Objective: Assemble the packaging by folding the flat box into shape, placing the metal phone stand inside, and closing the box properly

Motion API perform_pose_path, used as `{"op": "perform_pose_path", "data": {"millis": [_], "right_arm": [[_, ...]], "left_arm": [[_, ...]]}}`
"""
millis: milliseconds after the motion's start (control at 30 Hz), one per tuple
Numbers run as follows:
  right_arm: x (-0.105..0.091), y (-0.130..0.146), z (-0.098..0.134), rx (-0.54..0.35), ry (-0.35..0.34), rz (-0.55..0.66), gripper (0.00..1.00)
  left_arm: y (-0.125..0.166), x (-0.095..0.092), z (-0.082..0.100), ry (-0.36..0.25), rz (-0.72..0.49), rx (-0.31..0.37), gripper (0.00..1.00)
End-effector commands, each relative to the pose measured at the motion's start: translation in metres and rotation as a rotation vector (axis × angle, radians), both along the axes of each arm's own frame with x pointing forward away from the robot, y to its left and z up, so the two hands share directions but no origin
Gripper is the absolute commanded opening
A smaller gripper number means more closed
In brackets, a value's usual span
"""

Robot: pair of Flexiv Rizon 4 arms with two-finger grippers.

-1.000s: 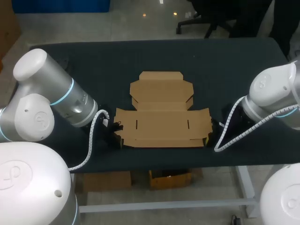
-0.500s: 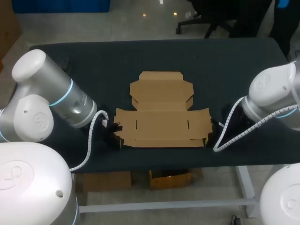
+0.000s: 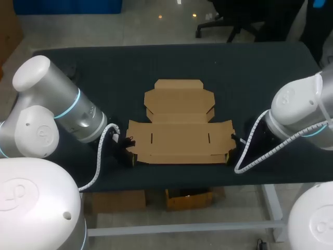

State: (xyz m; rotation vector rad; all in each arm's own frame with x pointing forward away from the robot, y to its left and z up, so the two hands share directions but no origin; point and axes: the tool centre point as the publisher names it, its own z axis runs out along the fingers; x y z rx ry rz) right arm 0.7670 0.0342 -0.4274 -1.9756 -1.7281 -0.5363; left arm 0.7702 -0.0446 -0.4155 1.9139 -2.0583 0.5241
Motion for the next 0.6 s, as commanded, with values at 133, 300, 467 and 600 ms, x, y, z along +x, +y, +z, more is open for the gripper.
{"op": "perform_pose_path", "data": {"millis": [133, 300, 467, 600], "right_arm": [[0.0032, -0.0013, -0.0035, 0.015, 0.004, -0.001, 0.00], [0.0039, -0.0013, -0.0019, 0.023, -0.003, -0.002, 0.00], [0.0044, -0.0001, -0.0003, 0.033, -0.010, -0.002, 0.00], [0.0044, 0.0019, 0.0010, 0.039, -0.015, 0.003, 0.00]], "left_arm": [[-0.0010, -0.0004, -0.0016, 0.001, -0.004, 0.000, 0.00], [-0.0014, -0.0005, -0.0016, 0.000, -0.005, -0.001, 0.00], [-0.0029, -0.0004, -0.0022, 0.002, -0.008, -0.001, 0.00], [-0.0032, -0.0003, -0.0022, 0.002, -0.009, 0.000, 0.00]]}}
